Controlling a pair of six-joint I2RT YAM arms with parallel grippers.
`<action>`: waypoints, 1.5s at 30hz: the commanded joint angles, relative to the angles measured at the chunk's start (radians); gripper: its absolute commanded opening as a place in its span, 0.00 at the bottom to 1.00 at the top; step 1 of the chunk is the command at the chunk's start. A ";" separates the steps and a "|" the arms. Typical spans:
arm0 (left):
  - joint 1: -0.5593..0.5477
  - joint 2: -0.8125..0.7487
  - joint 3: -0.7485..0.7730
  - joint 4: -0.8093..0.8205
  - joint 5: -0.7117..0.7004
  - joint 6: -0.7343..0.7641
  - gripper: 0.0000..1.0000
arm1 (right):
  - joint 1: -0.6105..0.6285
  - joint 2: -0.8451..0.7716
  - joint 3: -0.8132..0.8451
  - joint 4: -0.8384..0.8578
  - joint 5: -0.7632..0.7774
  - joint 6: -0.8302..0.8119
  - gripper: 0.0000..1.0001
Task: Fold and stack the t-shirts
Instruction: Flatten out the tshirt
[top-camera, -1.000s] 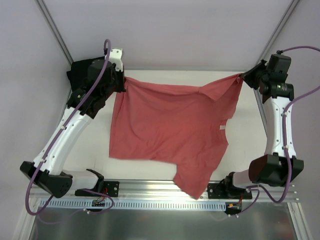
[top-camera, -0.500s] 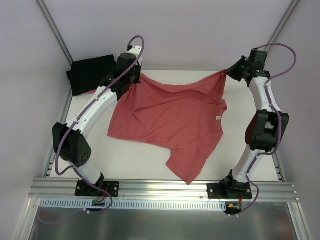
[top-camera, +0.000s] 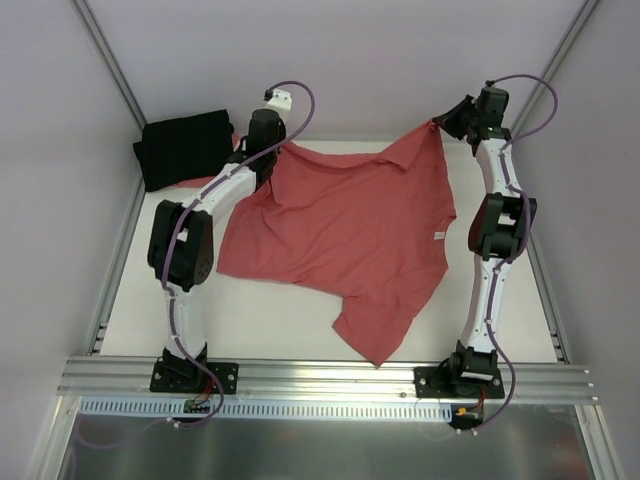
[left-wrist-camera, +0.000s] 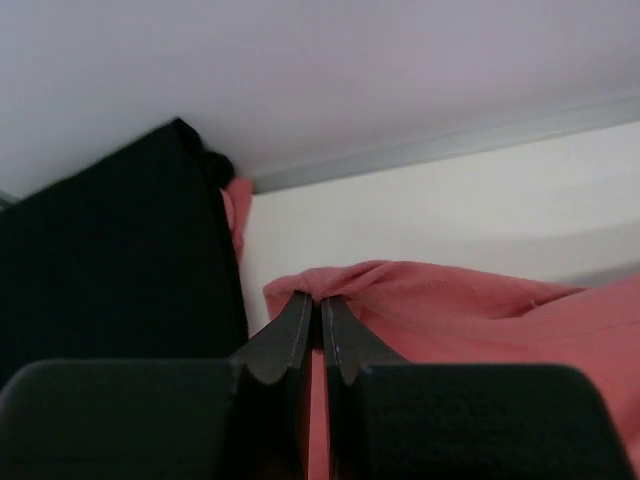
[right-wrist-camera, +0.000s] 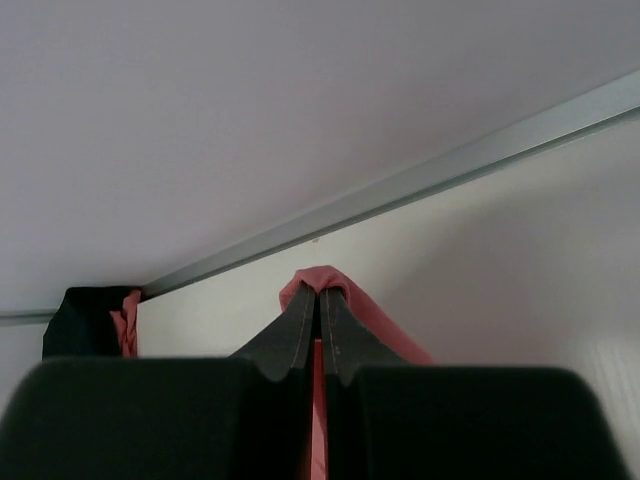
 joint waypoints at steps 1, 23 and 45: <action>0.024 0.085 0.094 0.266 -0.046 0.116 0.00 | -0.021 0.026 0.034 0.124 0.012 0.055 0.00; 0.055 -0.614 -0.297 -0.385 0.196 -0.471 0.99 | 0.036 -0.915 -0.842 0.008 -0.081 -0.135 1.00; 0.066 -0.242 -0.285 -0.935 0.616 -0.627 0.99 | 0.263 -0.960 -1.238 -0.387 -0.067 -0.181 0.99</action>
